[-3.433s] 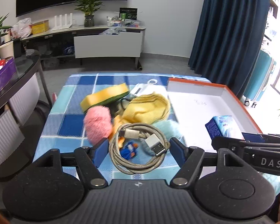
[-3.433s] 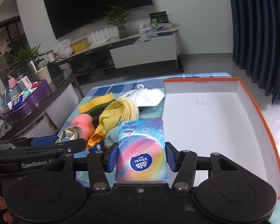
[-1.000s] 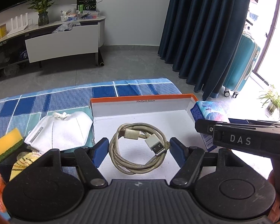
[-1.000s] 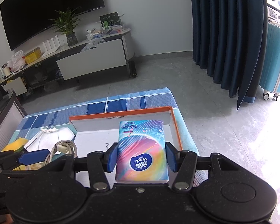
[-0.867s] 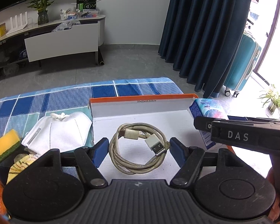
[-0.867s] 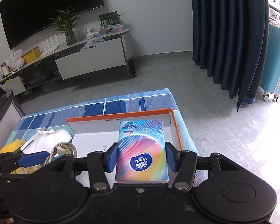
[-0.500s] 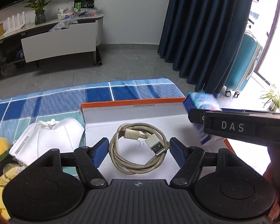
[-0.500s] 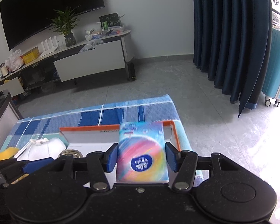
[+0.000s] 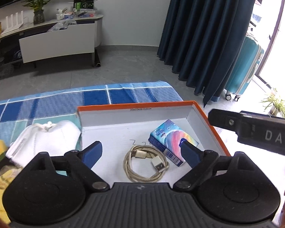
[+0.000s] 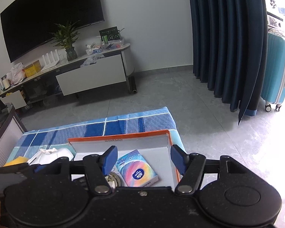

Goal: Organize soft objects
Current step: 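Carry the cable and tissue pack into the white box and open both grippers, then withdraw both grippers and move them toward the soft toys on the table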

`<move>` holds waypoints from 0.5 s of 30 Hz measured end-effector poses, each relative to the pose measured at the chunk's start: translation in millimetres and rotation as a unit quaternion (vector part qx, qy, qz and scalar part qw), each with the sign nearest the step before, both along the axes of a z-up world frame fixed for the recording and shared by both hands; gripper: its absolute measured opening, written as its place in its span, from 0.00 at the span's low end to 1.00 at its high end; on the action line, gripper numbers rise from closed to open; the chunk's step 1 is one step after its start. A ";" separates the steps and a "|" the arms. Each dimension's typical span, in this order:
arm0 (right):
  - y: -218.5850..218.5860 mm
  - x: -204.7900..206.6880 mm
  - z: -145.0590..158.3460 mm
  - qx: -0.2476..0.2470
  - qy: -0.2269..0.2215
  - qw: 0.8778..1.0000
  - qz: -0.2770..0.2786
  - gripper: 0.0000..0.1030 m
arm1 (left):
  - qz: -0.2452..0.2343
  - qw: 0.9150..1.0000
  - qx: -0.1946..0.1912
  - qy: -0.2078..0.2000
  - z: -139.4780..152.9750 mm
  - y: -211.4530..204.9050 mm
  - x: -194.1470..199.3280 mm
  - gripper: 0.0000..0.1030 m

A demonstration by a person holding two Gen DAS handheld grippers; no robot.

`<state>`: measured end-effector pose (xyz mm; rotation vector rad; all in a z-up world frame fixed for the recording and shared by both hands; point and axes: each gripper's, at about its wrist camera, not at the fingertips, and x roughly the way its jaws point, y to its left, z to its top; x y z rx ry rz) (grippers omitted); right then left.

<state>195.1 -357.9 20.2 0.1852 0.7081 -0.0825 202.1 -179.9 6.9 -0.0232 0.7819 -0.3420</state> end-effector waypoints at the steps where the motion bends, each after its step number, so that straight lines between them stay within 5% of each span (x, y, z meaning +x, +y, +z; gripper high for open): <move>1: 1.0 -3.6 1.2 0.003 0.001 1.000 -0.001 0.74 | 0.004 1.000 0.002 0.001 2.9 1.8 -3.5 0.91; 15: 18.0 -60.5 12.2 0.002 0.018 1.000 -0.006 0.75 | 0.039 0.998 0.044 0.004 21.5 26.2 -52.4 0.96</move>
